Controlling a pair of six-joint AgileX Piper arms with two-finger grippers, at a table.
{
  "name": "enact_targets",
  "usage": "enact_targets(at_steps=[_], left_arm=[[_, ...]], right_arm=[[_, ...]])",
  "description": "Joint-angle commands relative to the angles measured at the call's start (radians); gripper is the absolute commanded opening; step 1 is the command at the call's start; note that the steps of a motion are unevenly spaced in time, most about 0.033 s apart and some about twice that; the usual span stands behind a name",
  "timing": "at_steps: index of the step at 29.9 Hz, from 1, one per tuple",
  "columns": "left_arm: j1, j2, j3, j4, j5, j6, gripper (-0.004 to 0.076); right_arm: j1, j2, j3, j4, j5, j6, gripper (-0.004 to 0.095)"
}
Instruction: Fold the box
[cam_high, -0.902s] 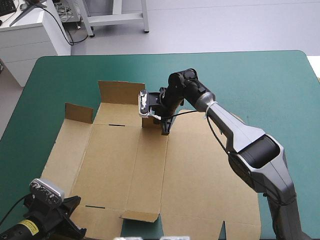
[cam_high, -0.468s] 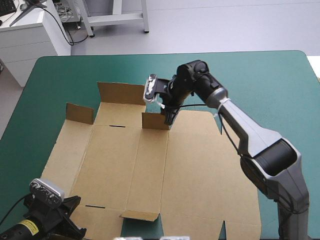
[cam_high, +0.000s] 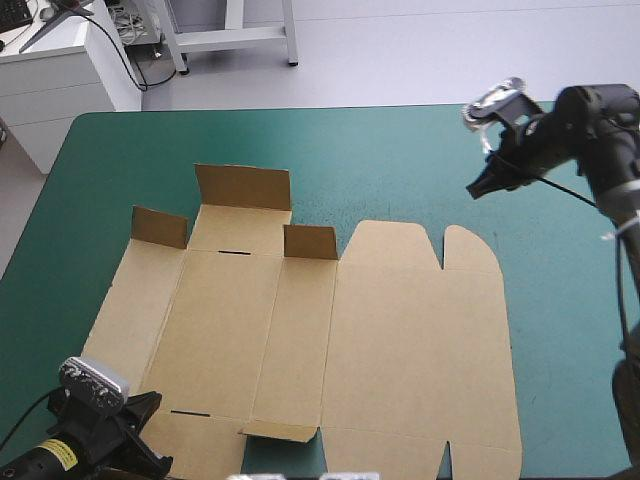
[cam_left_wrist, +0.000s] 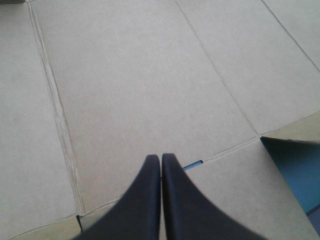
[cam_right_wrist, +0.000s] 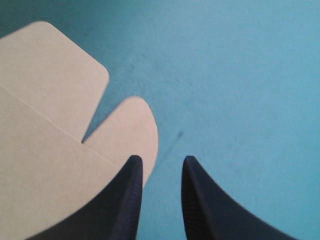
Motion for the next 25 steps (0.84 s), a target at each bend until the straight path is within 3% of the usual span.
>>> enact_targets(at_steps=[1, 7, 13, 25], left_arm=[[-0.004, 0.01, -0.029, -0.024, -0.058, -0.001, -0.0008], [-0.004, 0.01, -0.029, -0.024, -0.058, -0.001, -0.0008], [-0.004, 0.01, -0.029, -0.024, -0.058, -0.001, -0.0008], [-0.004, 0.122, -0.108, -0.022, -0.072, -0.087, -0.0008]], right_arm=[[-0.118, -0.176, 0.142, 0.007, 0.009, 0.058, 0.0203], [-0.251, -0.466, 0.471, 0.01, 0.009, 0.111, 0.0118], [-0.264, -0.761, 0.743, 0.093, -0.012, 0.183, 0.0], [-0.264, -1.012, 0.877, 0.136, -0.015, 0.194, -0.0019]])
